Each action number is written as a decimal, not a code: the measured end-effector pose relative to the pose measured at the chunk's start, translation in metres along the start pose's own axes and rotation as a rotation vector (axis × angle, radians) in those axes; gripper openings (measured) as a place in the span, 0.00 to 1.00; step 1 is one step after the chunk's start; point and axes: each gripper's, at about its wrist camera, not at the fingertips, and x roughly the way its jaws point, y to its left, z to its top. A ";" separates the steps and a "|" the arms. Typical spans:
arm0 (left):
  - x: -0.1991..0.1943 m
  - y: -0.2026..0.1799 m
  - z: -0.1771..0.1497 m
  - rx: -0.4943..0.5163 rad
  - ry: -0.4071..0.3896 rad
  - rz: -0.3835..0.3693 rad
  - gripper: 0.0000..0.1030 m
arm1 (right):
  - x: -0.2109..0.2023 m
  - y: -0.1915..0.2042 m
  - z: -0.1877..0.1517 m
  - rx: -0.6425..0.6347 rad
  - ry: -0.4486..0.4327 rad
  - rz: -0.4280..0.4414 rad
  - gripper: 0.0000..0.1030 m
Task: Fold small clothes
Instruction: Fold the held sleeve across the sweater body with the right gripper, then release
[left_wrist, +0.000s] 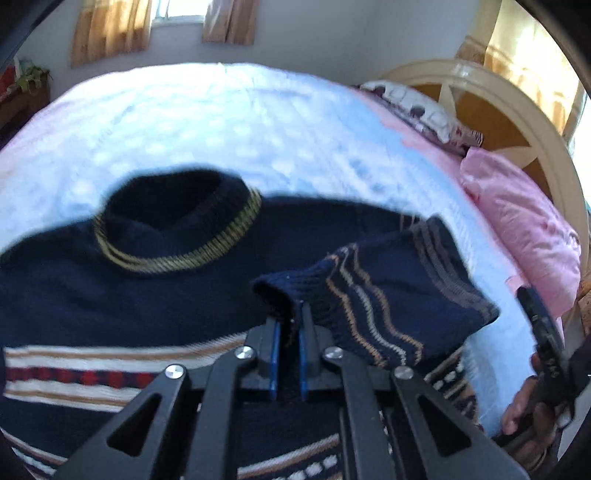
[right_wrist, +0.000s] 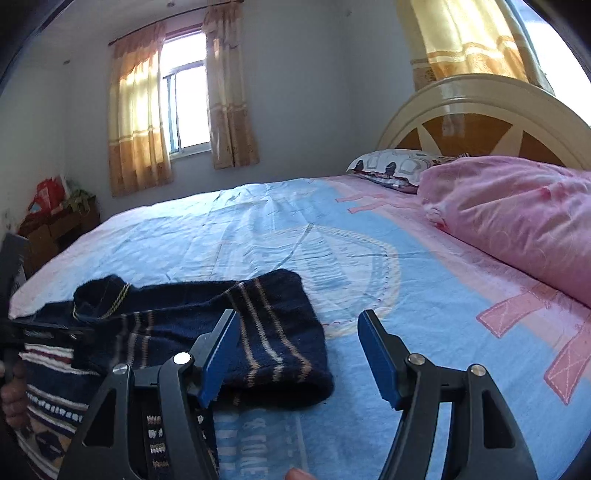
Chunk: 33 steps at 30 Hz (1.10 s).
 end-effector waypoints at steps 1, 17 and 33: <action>-0.010 0.002 0.003 0.010 -0.019 0.007 0.08 | 0.000 -0.002 0.000 0.006 0.000 -0.002 0.65; -0.067 0.085 0.007 -0.068 -0.078 0.136 0.08 | 0.001 0.007 -0.005 -0.046 0.011 -0.016 0.65; -0.025 0.147 -0.019 -0.161 0.001 0.243 0.11 | 0.019 0.023 -0.015 -0.128 0.118 0.008 0.72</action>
